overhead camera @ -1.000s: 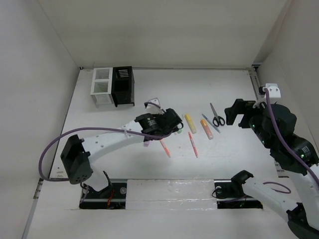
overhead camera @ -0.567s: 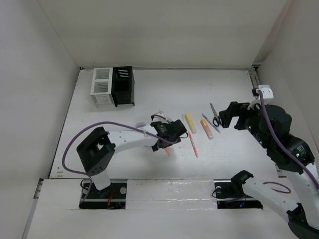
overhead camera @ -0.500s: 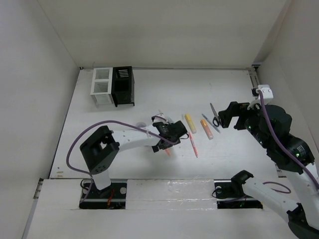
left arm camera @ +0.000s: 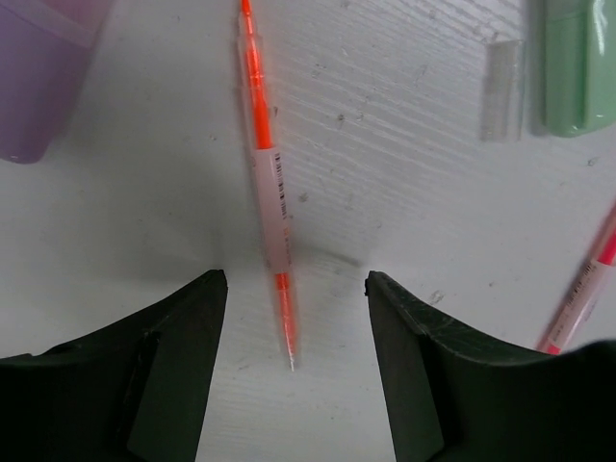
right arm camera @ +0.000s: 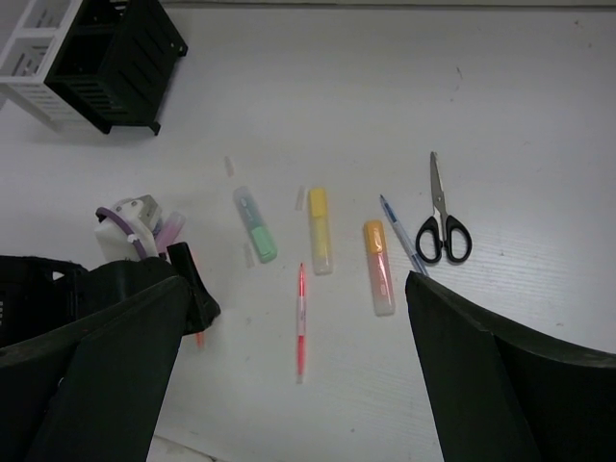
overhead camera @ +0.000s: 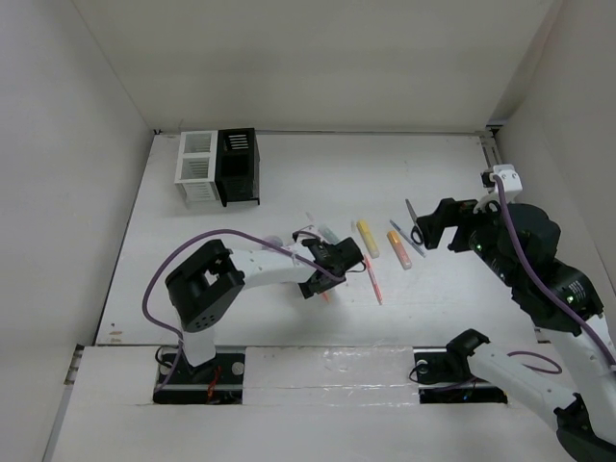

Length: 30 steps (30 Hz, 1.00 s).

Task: Sort the stationery into containers
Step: Pick up the pen from the center of the board.

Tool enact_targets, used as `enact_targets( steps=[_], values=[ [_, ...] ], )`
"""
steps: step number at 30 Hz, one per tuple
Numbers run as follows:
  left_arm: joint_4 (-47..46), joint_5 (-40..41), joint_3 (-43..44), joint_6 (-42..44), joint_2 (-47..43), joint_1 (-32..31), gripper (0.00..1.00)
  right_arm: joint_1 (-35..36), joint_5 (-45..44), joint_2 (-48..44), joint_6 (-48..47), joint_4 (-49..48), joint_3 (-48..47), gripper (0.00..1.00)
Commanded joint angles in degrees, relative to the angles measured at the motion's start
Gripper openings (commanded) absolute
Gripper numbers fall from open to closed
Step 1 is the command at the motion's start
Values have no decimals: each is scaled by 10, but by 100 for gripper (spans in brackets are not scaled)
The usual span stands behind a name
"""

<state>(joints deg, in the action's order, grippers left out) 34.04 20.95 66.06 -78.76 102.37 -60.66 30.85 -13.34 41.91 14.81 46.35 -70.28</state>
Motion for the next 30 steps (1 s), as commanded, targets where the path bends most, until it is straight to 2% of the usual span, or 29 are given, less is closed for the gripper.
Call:
enact_targets(
  steps=[1,9,13,20,22,25,26,28,30],
  values=[
    [37,8,4,-40,14,0,56,6,13,-5,-6,-31,9,100],
    [77,21,15,-75,34,0,55,6,24,-5,-6,-36,15,100],
    [77,14,8,-75,46,0,45,11,24,-5,-6,-36,15,100],
    [97,8,36,-75,87,0,44,11,29,-5,-6,-42,15,100],
    [91,3,36,-75,94,0,38,11,29,-10,-6,-42,15,100],
    [72,-11,20,-70,100,0,37,11,29,-10,-6,-42,20,100],
    [72,-17,20,-70,100,0,32,11,29,-17,-6,-42,20,100],
    [56,-23,3,-70,100,0,32,11,29,-22,-6,-42,20,100],
    [47,-28,-8,-70,100,0,22,11,34,-22,-6,-42,20,100]
  ],
)
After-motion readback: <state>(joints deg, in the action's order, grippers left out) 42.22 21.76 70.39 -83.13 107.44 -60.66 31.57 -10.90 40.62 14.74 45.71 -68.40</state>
